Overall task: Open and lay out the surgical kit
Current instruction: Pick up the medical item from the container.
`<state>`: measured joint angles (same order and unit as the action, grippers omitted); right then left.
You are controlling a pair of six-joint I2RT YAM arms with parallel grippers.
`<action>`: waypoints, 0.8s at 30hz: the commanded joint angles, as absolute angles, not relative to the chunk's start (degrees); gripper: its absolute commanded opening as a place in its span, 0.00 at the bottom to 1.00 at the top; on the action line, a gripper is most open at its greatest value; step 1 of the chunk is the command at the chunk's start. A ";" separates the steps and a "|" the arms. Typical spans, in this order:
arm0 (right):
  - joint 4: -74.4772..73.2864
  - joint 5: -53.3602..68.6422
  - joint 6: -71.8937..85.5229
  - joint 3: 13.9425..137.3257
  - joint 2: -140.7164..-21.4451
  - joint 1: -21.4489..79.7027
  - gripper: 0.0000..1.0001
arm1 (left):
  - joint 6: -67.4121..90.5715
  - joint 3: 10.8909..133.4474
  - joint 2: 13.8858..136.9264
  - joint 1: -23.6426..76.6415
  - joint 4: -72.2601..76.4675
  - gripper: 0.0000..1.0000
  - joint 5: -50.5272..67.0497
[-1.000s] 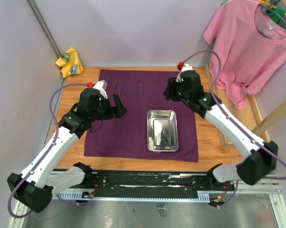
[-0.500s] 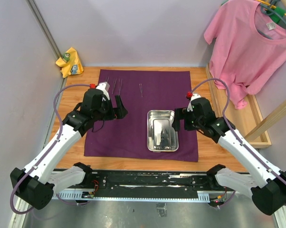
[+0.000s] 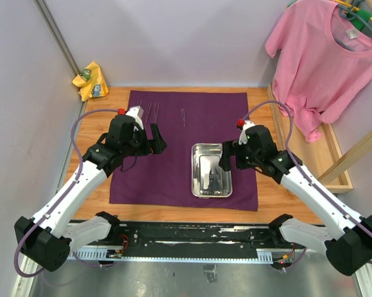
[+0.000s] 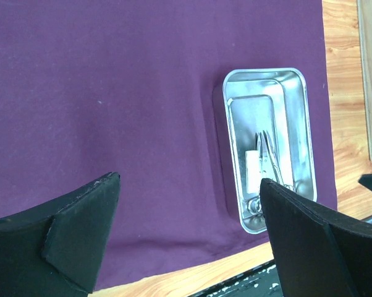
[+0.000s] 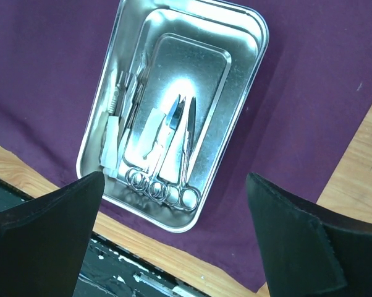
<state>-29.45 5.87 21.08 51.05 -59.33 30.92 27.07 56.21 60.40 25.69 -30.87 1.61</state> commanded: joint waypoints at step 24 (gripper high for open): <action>-24.34 8.97 32.19 64.73 -92.26 39.78 0.38 | 25.68 53.52 61.98 26.01 -26.89 0.99 3.03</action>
